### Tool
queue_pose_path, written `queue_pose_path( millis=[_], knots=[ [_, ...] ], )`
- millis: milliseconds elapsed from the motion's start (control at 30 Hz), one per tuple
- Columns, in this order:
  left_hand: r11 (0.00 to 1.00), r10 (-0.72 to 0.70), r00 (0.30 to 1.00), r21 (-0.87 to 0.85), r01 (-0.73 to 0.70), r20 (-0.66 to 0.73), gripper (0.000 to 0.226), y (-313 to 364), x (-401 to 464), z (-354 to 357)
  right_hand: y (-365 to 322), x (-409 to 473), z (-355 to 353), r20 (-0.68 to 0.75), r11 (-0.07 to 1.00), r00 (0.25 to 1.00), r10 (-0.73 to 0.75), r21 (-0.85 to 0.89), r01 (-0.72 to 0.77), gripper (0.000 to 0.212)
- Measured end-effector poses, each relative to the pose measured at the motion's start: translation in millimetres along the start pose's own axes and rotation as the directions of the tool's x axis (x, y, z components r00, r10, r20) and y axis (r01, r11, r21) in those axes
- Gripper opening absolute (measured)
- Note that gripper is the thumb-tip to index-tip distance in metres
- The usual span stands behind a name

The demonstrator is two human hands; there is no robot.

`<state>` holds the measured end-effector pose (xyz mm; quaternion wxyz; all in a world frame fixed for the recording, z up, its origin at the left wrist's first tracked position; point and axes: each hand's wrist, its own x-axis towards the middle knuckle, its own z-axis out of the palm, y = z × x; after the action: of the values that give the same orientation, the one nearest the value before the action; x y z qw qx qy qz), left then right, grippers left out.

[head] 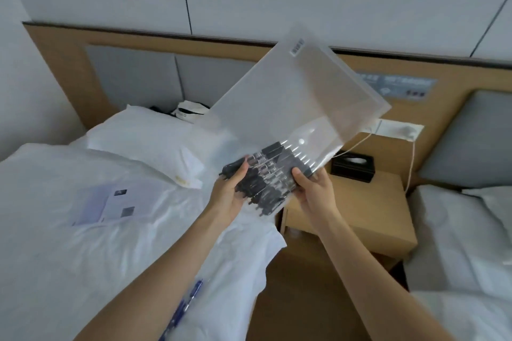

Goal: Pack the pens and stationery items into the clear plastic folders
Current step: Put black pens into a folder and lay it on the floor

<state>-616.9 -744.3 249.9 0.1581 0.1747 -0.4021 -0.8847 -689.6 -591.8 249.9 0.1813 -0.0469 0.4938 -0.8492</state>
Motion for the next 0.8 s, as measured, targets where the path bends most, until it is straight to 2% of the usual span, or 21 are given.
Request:
queue_pose_path(
  millis=[133,233,333,433,467,533,633,800],
  knots=[
    [0.981,-0.176,0.984,0.084,0.172,0.033,0.015,-61,-1,27,-5,-15,-75,-0.131,1.000,0.991,0.009,0.023,-0.006,0.032],
    [0.960,-0.257,0.966,0.126,0.252,0.026,0.019,-107,-5,42,-3,-27,-125,-0.187,0.999,0.982,0.019,0.036,-0.012,0.030],
    [0.946,-0.312,0.950,0.098,0.309,0.017,0.029,-153,-12,50,5,-38,-174,-0.218,0.999,0.975,0.042,0.031,-0.036,0.033],
    [0.921,-0.384,0.923,0.059,0.385,-0.024,0.035,-212,-27,52,17,-54,-229,-0.264,0.995,0.960,0.095,0.021,-0.093,0.053],
    [0.910,-0.411,0.911,0.054,0.412,-0.037,0.036,-234,-32,52,22,-58,-249,-0.273,0.993,0.955,0.114,0.013,-0.115,0.053],
    [0.892,-0.451,0.891,0.020,0.452,-0.050,0.043,-276,-40,51,34,-65,-288,-0.284,0.989,0.948,0.143,0.010,-0.146,0.041],
    [0.874,-0.487,0.871,-0.027,0.486,-0.064,0.046,-325,-41,40,60,-62,-333,-0.281,0.984,0.945,0.167,-0.009,-0.176,0.043],
    [0.866,-0.485,0.865,0.071,0.496,-0.130,0.047,-396,-18,-22,142,-48,-390,-0.285,0.976,0.937,0.203,-0.013,-0.215,0.038]
  ],
)
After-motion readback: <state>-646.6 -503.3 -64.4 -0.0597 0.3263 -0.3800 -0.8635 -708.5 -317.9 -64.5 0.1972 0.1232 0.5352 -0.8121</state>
